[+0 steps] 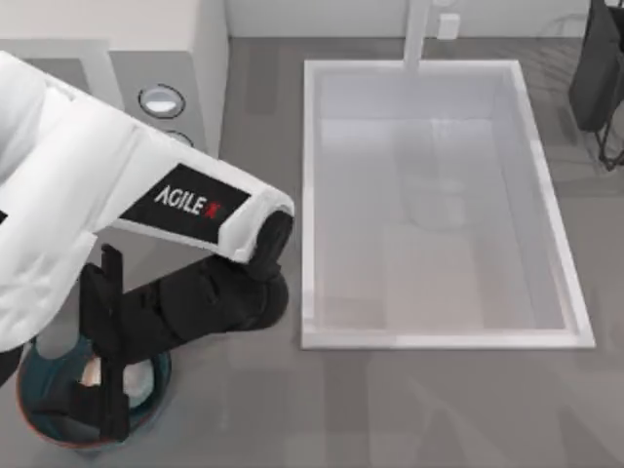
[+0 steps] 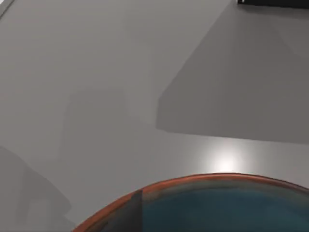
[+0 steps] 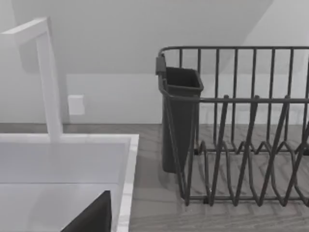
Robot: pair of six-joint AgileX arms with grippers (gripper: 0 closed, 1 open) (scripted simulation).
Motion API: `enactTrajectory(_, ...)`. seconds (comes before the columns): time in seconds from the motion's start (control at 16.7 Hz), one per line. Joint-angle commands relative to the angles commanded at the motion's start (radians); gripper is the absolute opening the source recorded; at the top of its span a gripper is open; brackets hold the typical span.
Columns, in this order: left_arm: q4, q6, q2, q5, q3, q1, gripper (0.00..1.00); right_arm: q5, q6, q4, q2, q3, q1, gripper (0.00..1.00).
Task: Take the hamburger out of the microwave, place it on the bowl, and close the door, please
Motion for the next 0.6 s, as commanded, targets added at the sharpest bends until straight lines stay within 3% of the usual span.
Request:
enactTrajectory(0.3,0.195,0.363,-0.301,0.075,-0.109,0.085,1.0,0.0,0.0,0.0,0.0,0.0,0.0,1.0)
enactTrajectory(0.6,0.483,0.966,-0.739,0.195,-0.305,0.208,1.0,0.0,0.0,0.0,0.0,0.0,0.0,1.0)
